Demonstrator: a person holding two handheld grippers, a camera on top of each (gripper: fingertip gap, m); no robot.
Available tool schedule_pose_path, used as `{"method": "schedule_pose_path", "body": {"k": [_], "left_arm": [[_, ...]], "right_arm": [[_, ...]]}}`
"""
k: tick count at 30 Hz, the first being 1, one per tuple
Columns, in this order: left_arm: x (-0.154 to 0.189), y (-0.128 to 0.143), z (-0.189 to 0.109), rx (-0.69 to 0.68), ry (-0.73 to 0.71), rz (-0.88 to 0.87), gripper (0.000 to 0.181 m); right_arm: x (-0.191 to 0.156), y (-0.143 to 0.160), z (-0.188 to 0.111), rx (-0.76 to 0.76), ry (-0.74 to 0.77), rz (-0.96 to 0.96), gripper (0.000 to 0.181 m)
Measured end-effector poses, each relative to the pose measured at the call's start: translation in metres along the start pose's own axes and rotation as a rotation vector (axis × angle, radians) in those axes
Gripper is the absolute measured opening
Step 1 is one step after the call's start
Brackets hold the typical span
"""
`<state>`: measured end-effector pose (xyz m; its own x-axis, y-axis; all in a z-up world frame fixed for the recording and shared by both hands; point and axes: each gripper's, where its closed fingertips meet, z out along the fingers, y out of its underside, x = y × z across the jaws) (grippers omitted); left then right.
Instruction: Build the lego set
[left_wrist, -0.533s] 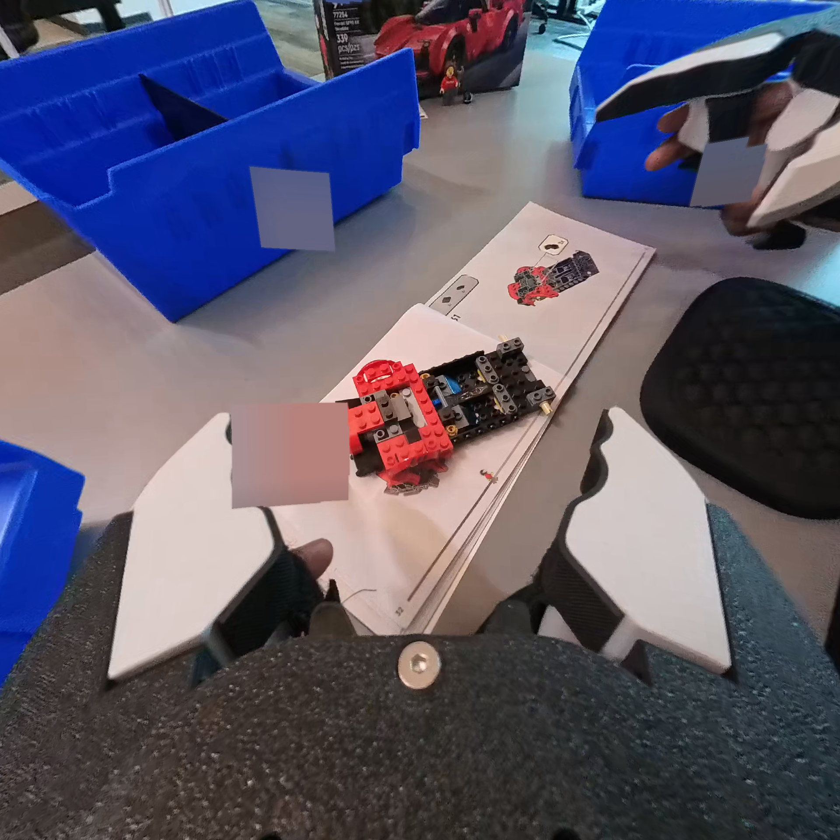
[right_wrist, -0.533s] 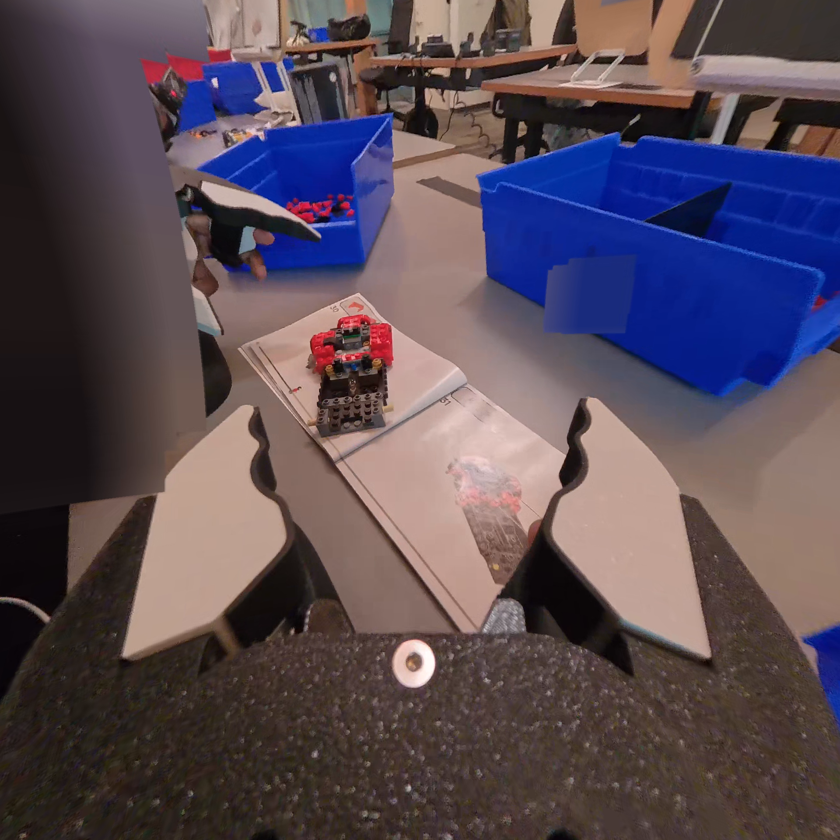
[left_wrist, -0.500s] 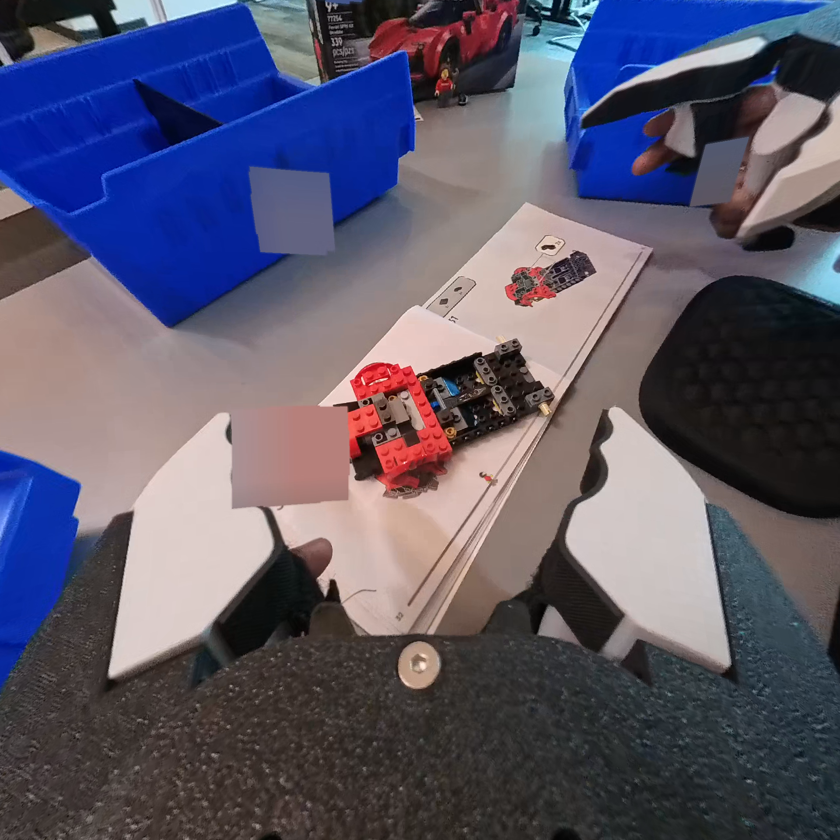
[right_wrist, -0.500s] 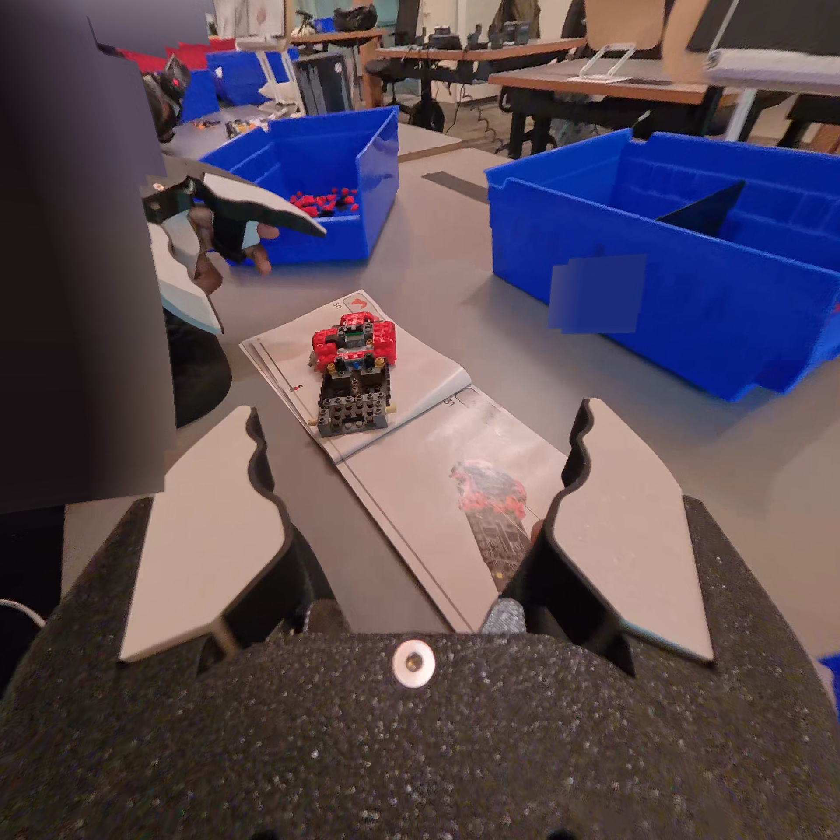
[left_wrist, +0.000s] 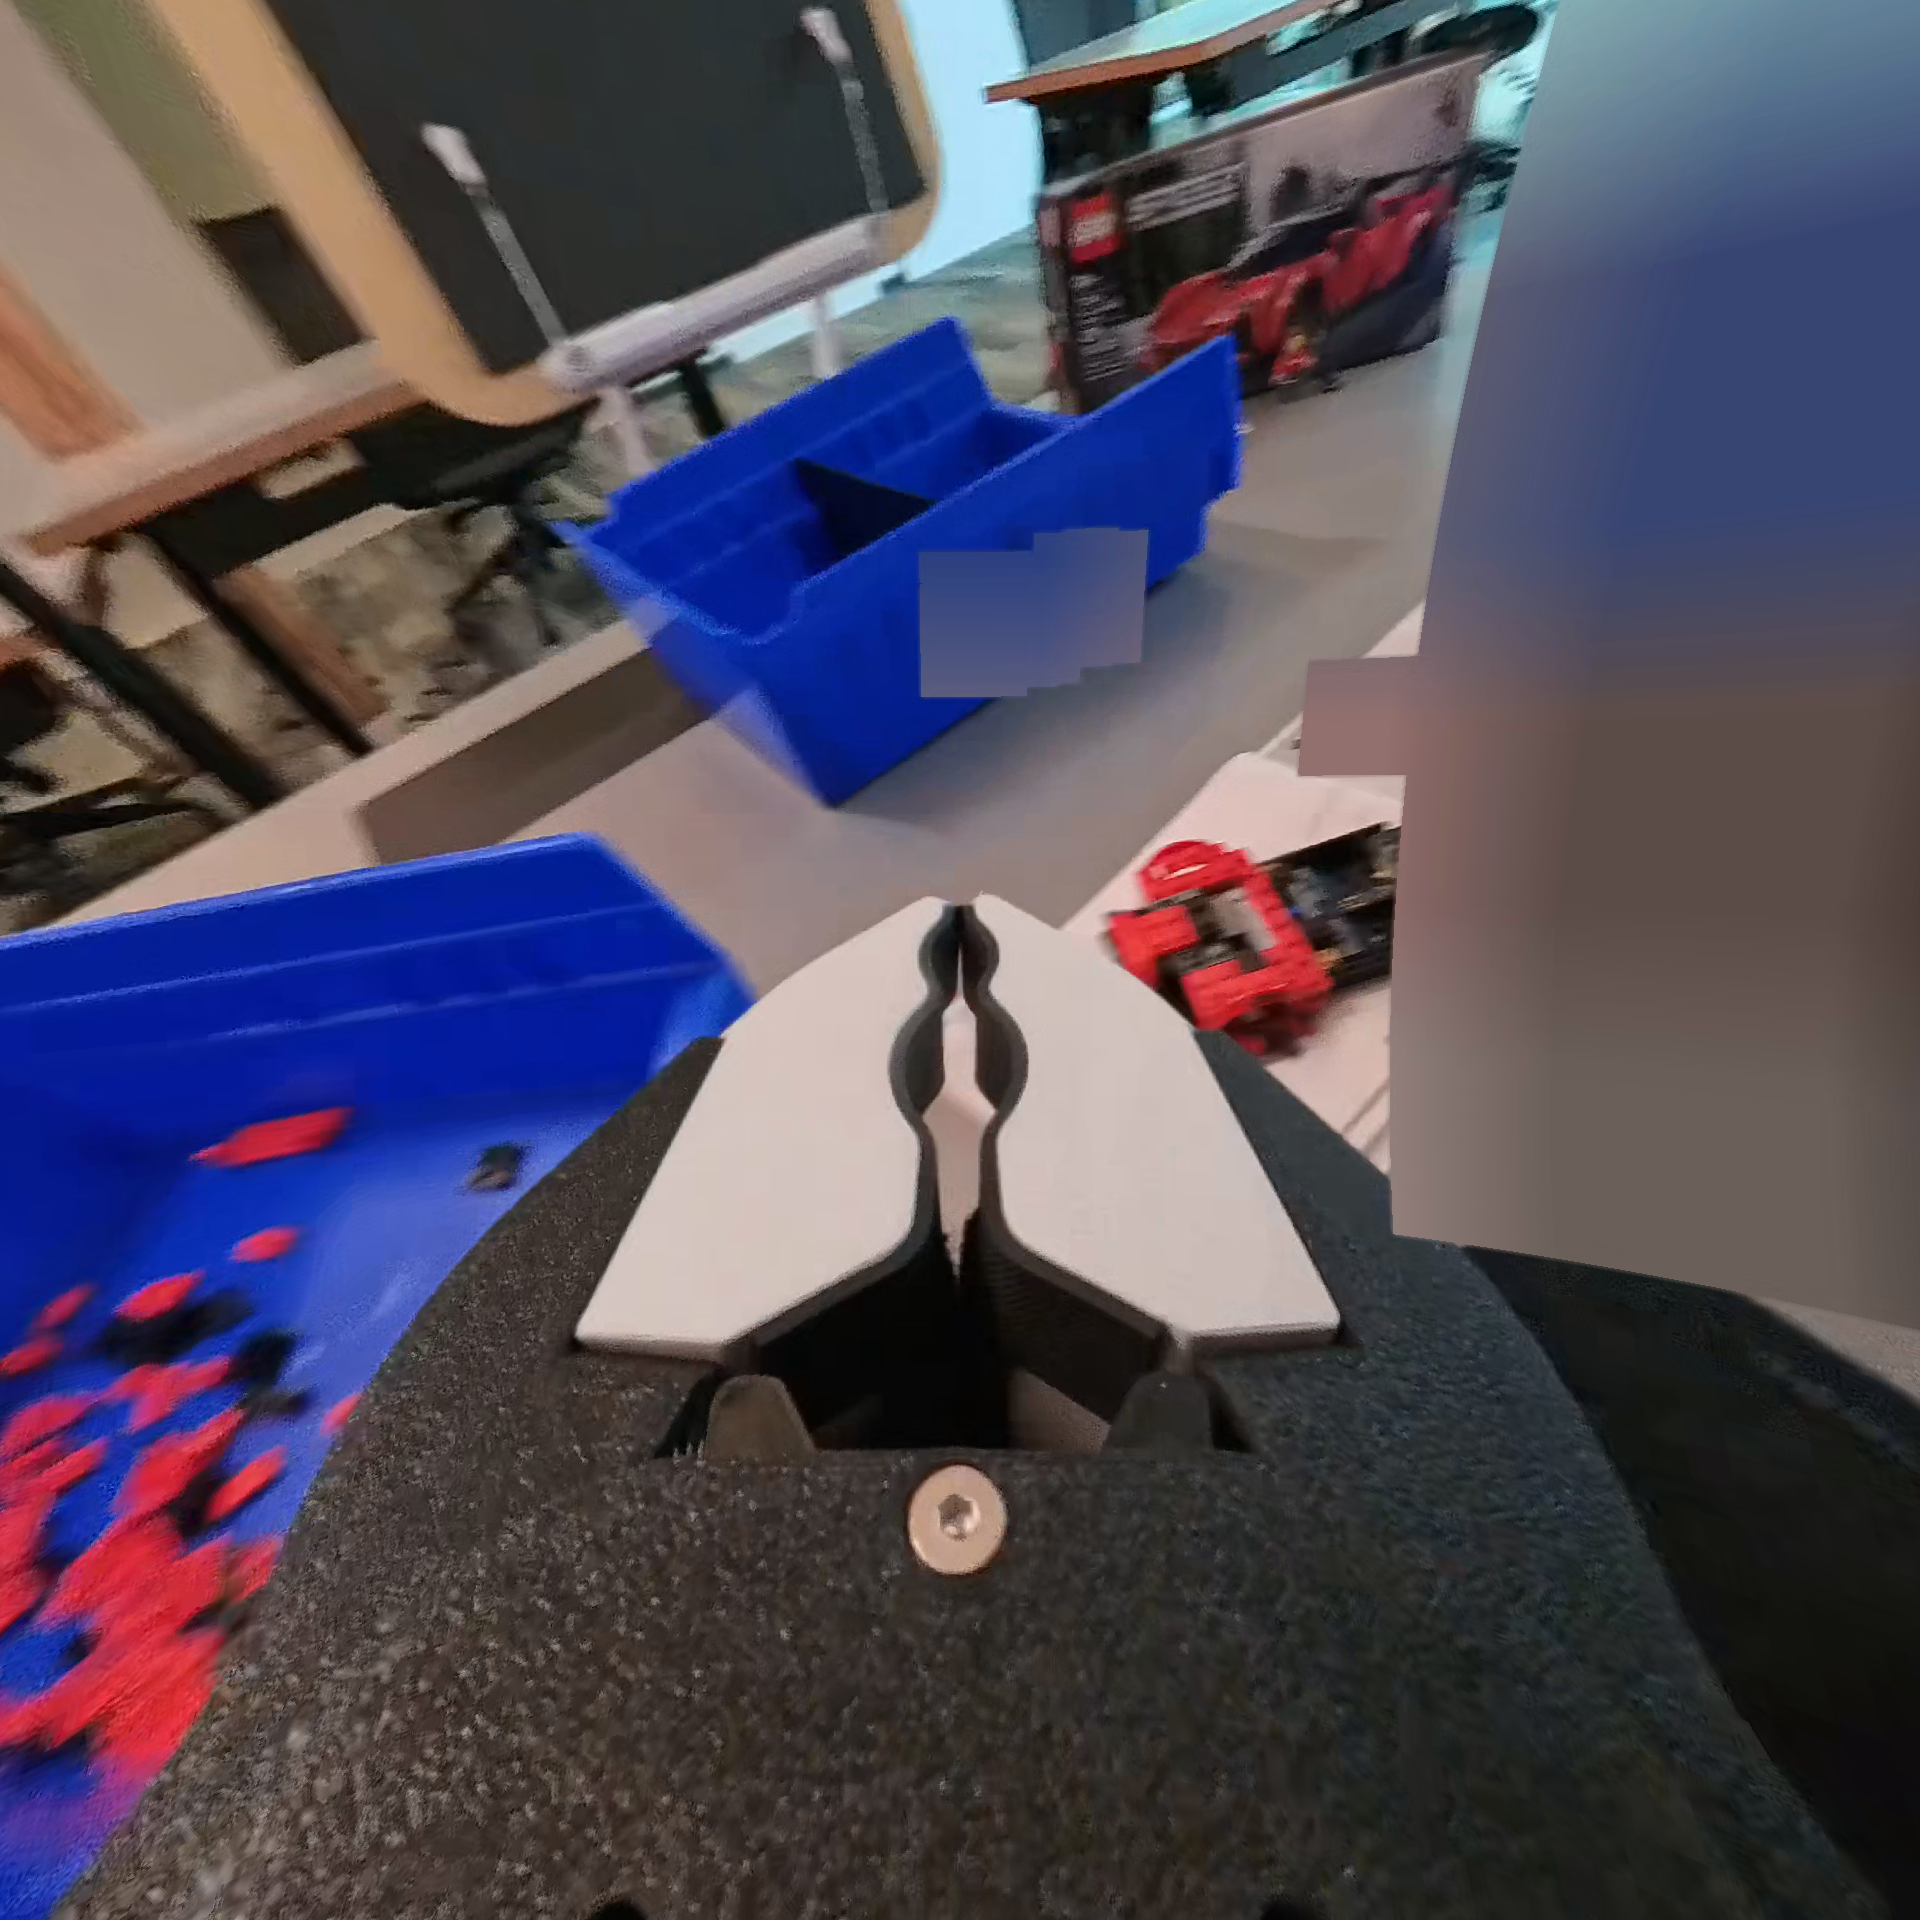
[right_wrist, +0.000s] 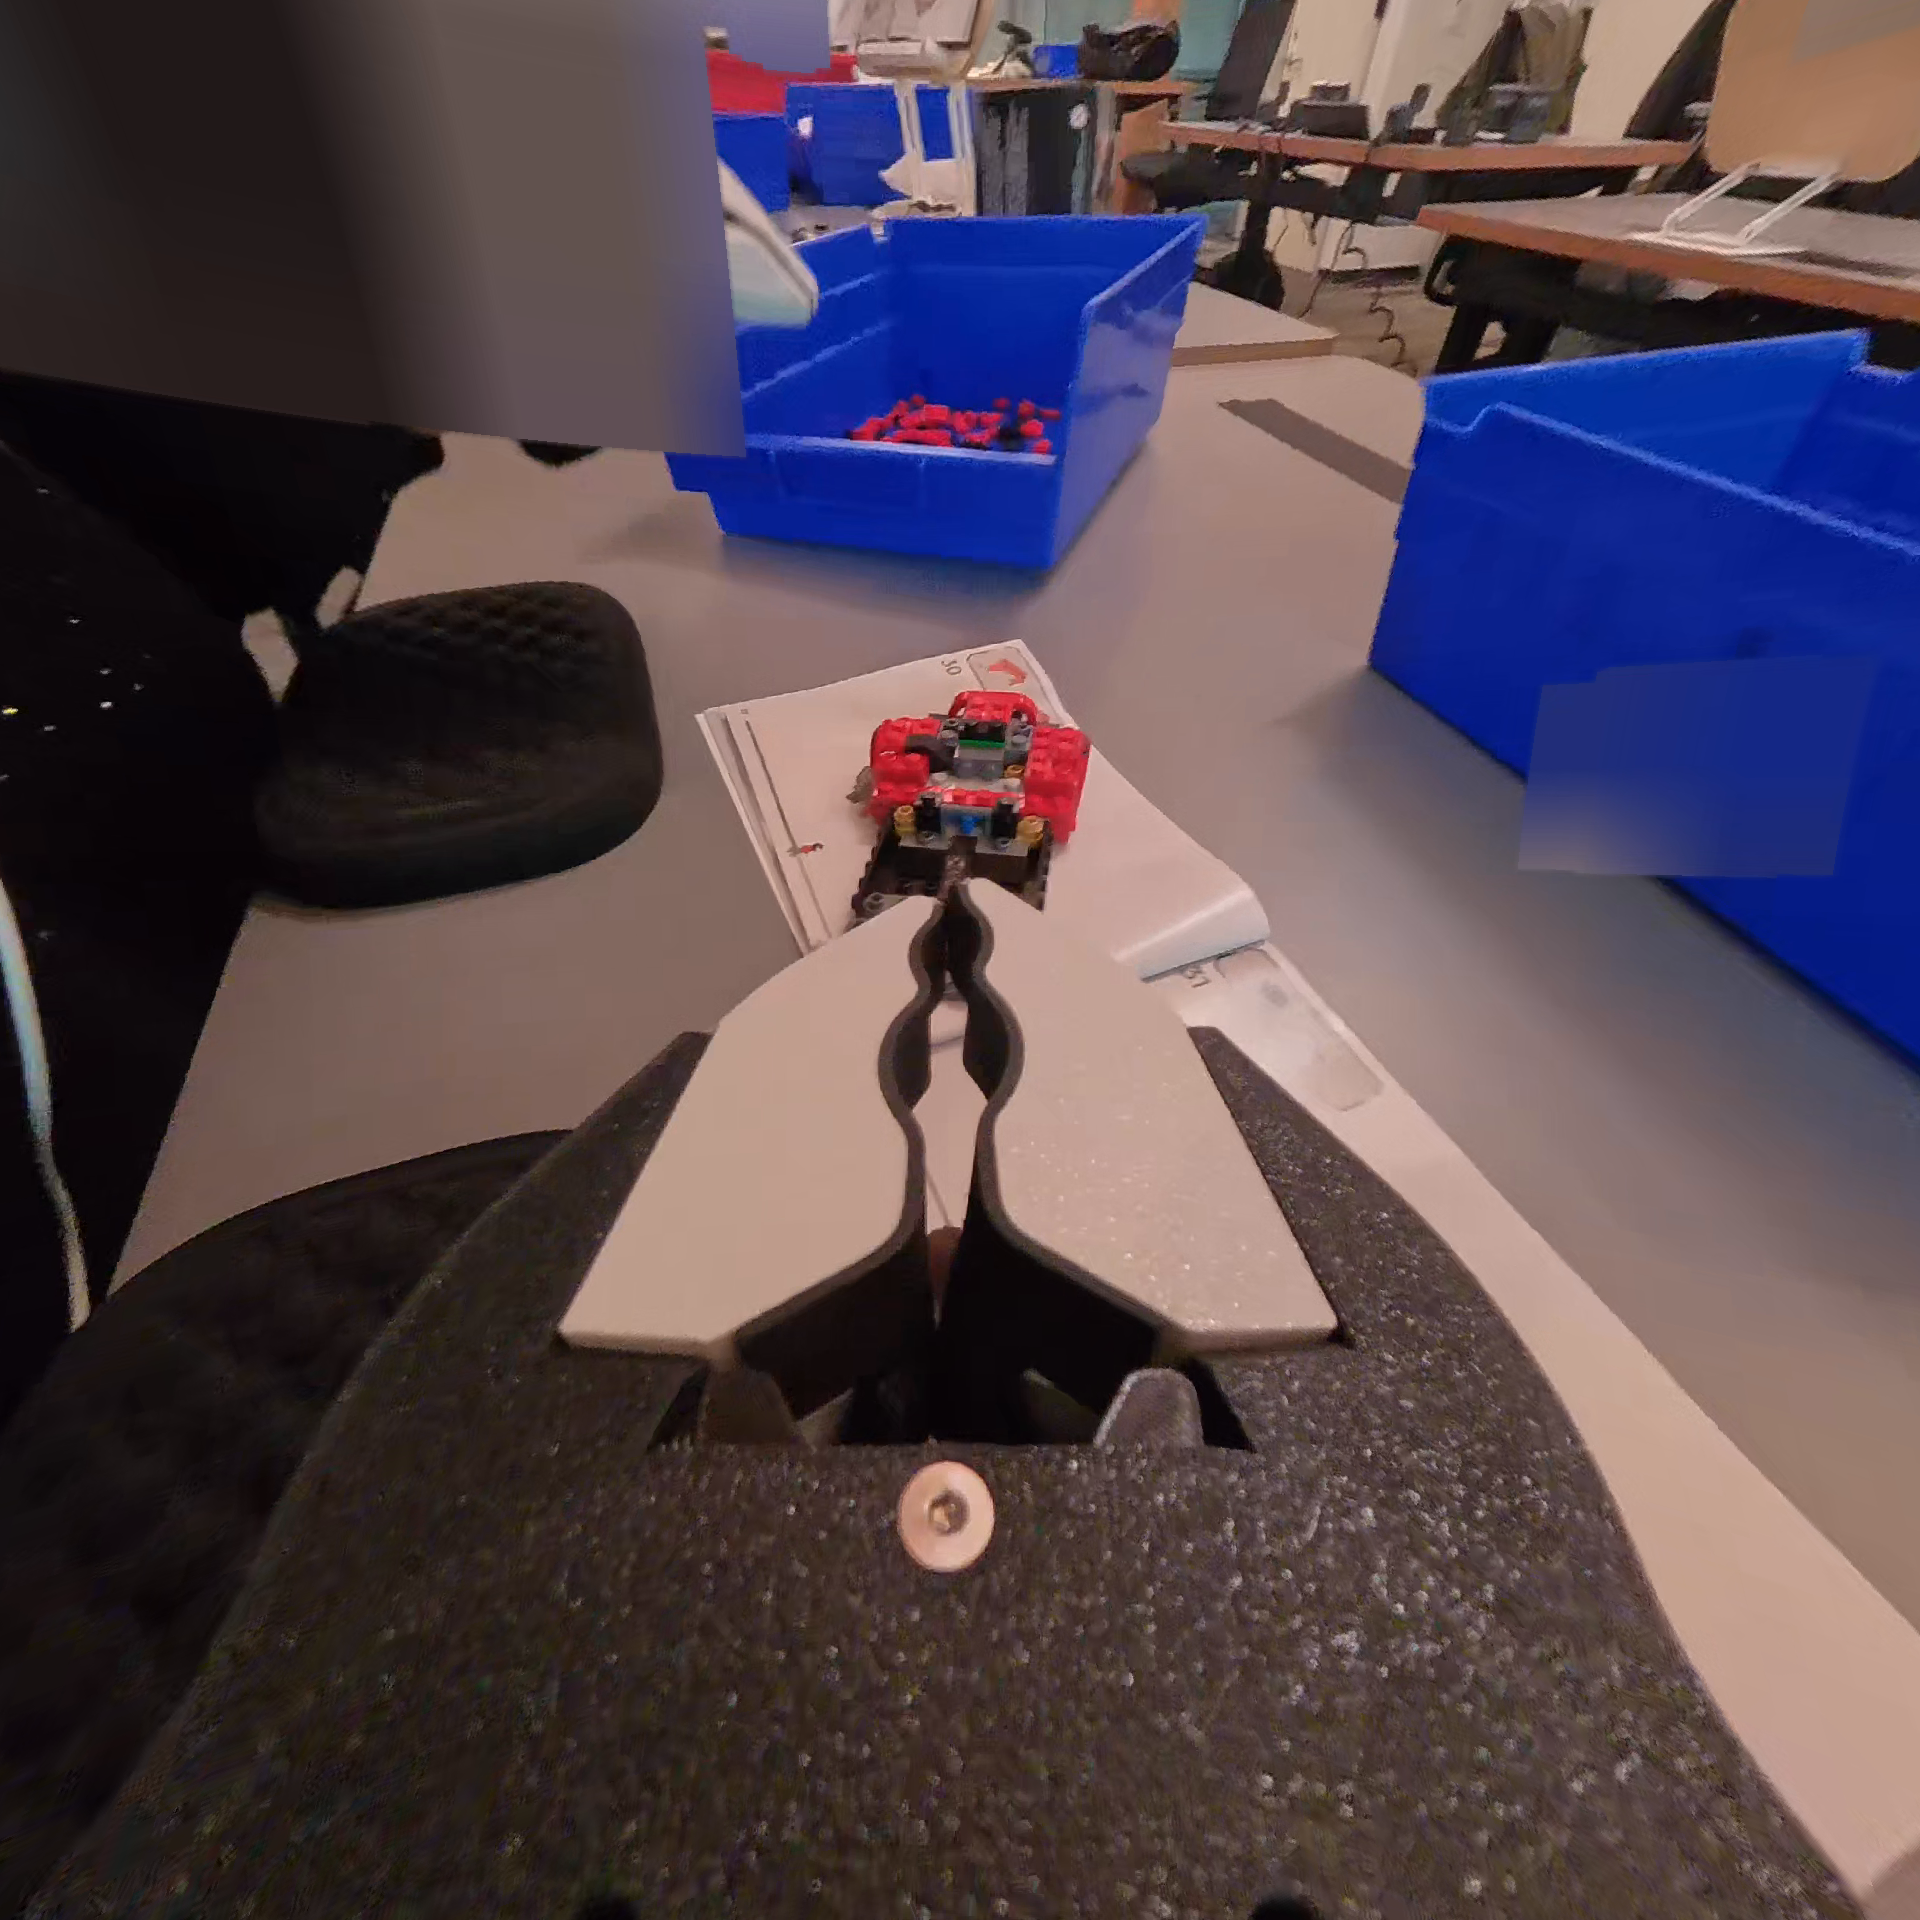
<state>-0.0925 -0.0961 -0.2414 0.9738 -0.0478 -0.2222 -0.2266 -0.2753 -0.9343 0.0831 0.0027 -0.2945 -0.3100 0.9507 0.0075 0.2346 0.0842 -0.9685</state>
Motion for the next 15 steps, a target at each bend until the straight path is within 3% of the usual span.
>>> {"method": "schedule_pose_path", "body": {"k": [2,5,7,8,11,15], "left_arm": [[-0.031,0.001,-0.024,-0.043,-0.104,0.031,0.002],[-0.089,0.015,-0.067,-0.204,-0.249,0.083,0.028],[-0.123,0.027,-0.090,-0.320,-0.249,0.061,0.039],[-0.130,0.034,-0.094,-0.368,-0.178,0.036,0.039],[-0.140,0.055,-0.085,-0.547,0.066,0.027,0.037],[-0.150,0.068,-0.024,-0.626,0.233,0.085,0.029]], "right_arm": [[-0.005,0.003,0.003,0.000,-0.039,0.023,0.002],[-0.001,0.011,0.008,-0.055,-0.025,0.051,0.016],[-0.002,0.017,0.011,-0.089,-0.033,0.052,0.023],[-0.004,0.018,0.012,-0.097,-0.045,0.049,0.023],[-0.007,0.022,0.015,-0.131,-0.055,0.032,0.023],[-0.011,0.025,0.017,-0.152,-0.070,0.017,0.025]]}}
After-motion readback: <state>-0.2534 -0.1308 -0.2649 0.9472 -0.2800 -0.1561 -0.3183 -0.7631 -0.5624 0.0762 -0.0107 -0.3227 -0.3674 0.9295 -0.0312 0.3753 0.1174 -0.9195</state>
